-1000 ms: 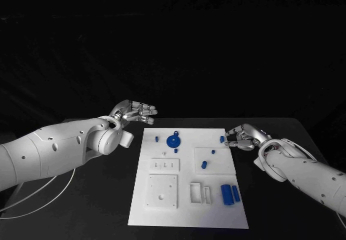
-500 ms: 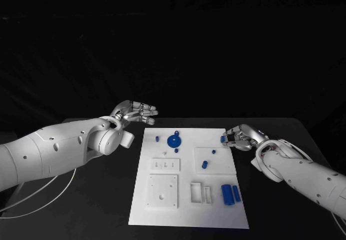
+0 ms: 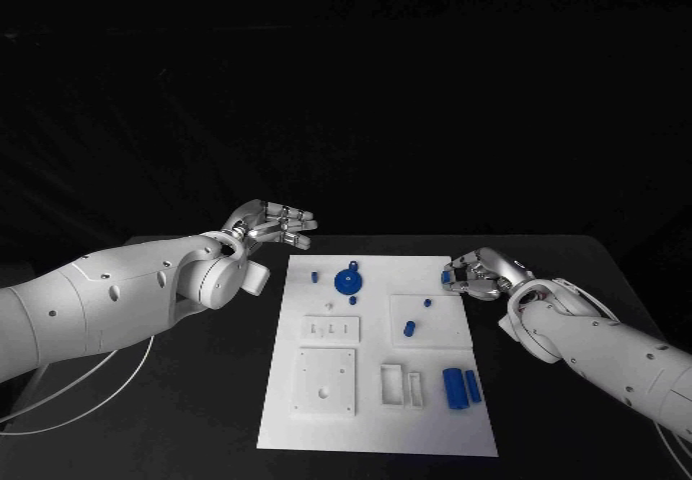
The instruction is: Assemble the parts on the task board
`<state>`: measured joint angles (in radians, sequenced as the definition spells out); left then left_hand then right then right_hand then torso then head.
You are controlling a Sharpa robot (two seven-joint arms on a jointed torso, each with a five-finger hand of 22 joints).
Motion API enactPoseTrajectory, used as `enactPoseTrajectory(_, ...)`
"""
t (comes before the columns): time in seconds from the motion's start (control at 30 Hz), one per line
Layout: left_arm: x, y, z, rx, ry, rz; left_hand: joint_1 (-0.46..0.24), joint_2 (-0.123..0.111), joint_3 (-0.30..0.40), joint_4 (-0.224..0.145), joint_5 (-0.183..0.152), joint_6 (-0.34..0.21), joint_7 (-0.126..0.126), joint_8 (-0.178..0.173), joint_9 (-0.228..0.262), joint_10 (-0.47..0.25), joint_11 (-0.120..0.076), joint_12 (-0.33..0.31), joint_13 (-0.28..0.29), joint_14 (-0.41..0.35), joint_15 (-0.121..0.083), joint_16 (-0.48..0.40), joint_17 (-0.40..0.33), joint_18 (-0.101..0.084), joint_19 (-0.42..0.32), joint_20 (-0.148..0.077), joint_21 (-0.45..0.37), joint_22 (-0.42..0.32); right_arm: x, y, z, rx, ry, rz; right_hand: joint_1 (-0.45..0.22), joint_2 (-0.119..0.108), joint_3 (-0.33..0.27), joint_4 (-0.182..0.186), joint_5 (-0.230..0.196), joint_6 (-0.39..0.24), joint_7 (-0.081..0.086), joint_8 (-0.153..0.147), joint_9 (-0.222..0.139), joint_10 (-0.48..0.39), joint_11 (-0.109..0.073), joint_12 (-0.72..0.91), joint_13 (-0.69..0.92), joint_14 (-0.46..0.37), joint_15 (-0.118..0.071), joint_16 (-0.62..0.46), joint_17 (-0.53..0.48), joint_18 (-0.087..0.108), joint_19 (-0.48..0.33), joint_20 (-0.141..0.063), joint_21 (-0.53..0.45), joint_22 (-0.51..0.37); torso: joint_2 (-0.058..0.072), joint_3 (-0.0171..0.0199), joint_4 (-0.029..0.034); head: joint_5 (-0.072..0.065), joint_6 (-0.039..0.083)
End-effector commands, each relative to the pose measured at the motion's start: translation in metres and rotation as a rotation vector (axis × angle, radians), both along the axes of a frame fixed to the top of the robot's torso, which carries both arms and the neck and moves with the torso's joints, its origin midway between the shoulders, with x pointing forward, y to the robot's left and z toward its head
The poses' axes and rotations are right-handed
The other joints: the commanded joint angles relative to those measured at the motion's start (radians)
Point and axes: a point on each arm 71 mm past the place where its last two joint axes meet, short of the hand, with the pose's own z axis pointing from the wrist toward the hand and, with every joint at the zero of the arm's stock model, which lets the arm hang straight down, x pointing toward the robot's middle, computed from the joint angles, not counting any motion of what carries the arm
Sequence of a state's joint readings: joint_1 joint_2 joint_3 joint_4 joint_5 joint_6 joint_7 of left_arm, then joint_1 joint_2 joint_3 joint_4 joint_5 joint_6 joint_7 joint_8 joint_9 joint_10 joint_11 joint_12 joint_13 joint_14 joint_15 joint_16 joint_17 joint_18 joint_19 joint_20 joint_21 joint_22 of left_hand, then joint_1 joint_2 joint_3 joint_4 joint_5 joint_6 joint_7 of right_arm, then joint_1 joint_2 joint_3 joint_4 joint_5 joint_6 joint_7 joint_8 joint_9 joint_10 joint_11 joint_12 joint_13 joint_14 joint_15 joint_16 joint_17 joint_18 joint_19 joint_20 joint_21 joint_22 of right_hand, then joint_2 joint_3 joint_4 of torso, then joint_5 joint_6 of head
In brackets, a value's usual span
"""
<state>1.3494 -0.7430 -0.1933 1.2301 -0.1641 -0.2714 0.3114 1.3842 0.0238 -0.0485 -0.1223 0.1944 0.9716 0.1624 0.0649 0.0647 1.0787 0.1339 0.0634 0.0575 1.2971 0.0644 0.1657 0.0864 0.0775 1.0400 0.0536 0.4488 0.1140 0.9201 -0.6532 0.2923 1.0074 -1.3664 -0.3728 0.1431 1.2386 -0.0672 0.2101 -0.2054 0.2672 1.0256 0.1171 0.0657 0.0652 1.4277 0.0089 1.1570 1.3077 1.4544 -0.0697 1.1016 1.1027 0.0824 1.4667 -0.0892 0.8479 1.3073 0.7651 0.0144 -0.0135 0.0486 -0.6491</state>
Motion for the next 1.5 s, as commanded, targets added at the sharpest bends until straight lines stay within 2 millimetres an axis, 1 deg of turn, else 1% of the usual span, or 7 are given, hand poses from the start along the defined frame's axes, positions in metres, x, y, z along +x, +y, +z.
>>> enactPoseTrajectory(0.03,-0.0001,-0.0026,0.0009,-0.005,-0.007,-0.017,0.005,0.006,-0.004,0.001,-0.003,-0.006,-0.001,-0.002,0.001,-0.003,-0.003,-0.004,0.001,0.004,0.002,0.001,0.001,0.004,-0.004,-0.005,0.001,0.001,0.0002,0.0007,-0.0005,-0.002,-0.002,-0.002,0.002,0.005,0.001,0.007,-0.009,-0.006,-0.001,-0.003,0.001,-0.003,0.003,-0.001,0.116,0.0,0.004,-0.007,0.001,0.0,0.059,0.002,-0.005,0.091,0.0,0.0005,-0.0008,0.002,-0.001)
enactPoseTrajectory(0.47,0.0,-0.003,0.0007,-0.004,-0.004,-0.019,0.001,0.007,-0.006,0.003,-0.003,-0.007,-0.001,-0.002,0.0,-0.003,-0.003,-0.005,0.001,0.003,0.002,0.003,0.002,0.004,-0.007,-0.004,0.004,0.002,0.001,0.0031,-0.0019,-0.001,0.004,-0.001,0.002,0.008,0.011,0.006,-0.014,0.017,-0.006,-0.003,0.001,-0.001,0.0,0.003,0.117,0.001,0.003,-0.007,0.002,-0.002,0.059,0.002,-0.003,0.094,0.0,0.0007,-0.0009,0.003,0.0)
enactPoseTrajectory(0.57,0.0001,-0.0031,0.0006,-0.004,-0.004,-0.019,0.001,0.007,-0.006,0.003,-0.003,-0.007,-0.001,-0.002,0.0,-0.003,-0.003,-0.005,0.001,0.003,0.002,0.003,0.002,0.004,-0.007,-0.004,0.004,0.002,0.0013,0.004,-0.0026,0.0,0.007,0.0,0.0,0.01,0.014,0.004,-0.014,0.026,-0.008,-0.003,0.001,0.0,-0.001,0.004,0.118,0.001,0.002,-0.006,0.003,-0.003,0.059,0.001,-0.002,0.095,-0.001,0.0005,-0.0012,0.004,-0.003)
enactPoseTrajectory(0.83,0.0002,-0.0032,0.0006,-0.005,-0.003,-0.02,0.001,0.007,-0.006,0.003,-0.003,-0.007,-0.001,-0.002,0.0,-0.003,-0.003,-0.005,0.001,0.003,0.002,0.003,0.002,0.004,-0.007,-0.004,0.004,0.002,0.0018,0.0055,-0.0035,0.001,0.012,0.001,-0.002,0.016,0.018,0.0,-0.02,0.044,-0.012,-0.003,0.001,0.001,-0.003,0.005,0.118,0.001,0.001,-0.007,0.003,-0.004,0.059,0.0,-0.003,0.096,0.0,0.0004,-0.0015,0.004,-0.003)
enactPoseTrajectory(1.1,0.0002,-0.0031,0.0005,-0.004,-0.002,-0.02,0.001,0.008,-0.007,0.006,-0.004,-0.008,-0.001,-0.002,0.001,-0.003,-0.003,-0.004,0.001,0.001,0.002,0.005,0.002,0.004,-0.008,-0.004,0.006,0.001,0.0018,0.0067,-0.0037,0.002,0.013,0.004,0.004,0.031,0.04,-0.015,-0.068,0.09,-0.024,-0.002,0.005,0.002,-0.009,0.005,0.119,0.001,-0.003,-0.008,0.002,-0.008,0.059,-0.004,-0.003,0.097,0.0,0.0007,-0.0009,0.003,-0.002)
enactPoseTrajectory(1.2,0.0002,-0.0031,0.0005,-0.005,-0.001,-0.02,0.001,0.008,-0.007,0.006,-0.004,-0.008,-0.001,-0.002,0.001,-0.003,-0.003,-0.004,0.001,0.001,0.002,0.005,0.002,0.004,-0.008,-0.004,0.006,0.001,0.0018,0.0073,-0.0038,0.002,0.015,0.007,0.015,0.038,0.055,-0.023,-0.114,0.107,-0.027,-0.003,0.007,0.002,-0.011,0.005,0.119,0.001,-0.005,-0.01,0.002,-0.01,0.058,-0.006,-0.005,0.097,0.0,0.0006,-0.001,0.003,-0.003)
enactPoseTrajectory(1.5,0.0002,-0.003,0.0005,-0.005,-0.002,-0.02,0.002,0.008,-0.007,0.007,-0.004,-0.007,-0.001,-0.001,0.001,-0.001,-0.004,-0.004,0.001,0.001,0.002,0.006,0.002,0.004,-0.008,-0.004,0.007,0.0,0.0021,0.0073,-0.0038,0.003,0.012,0.002,0.015,0.047,0.068,-0.028,-0.128,0.152,-0.042,-0.002,0.014,0.003,-0.019,0.004,0.12,0.002,-0.011,-0.01,0.004,-0.015,0.059,-0.012,-0.004,0.099,0.0,0.0016,-0.0023,0.004,-0.004)
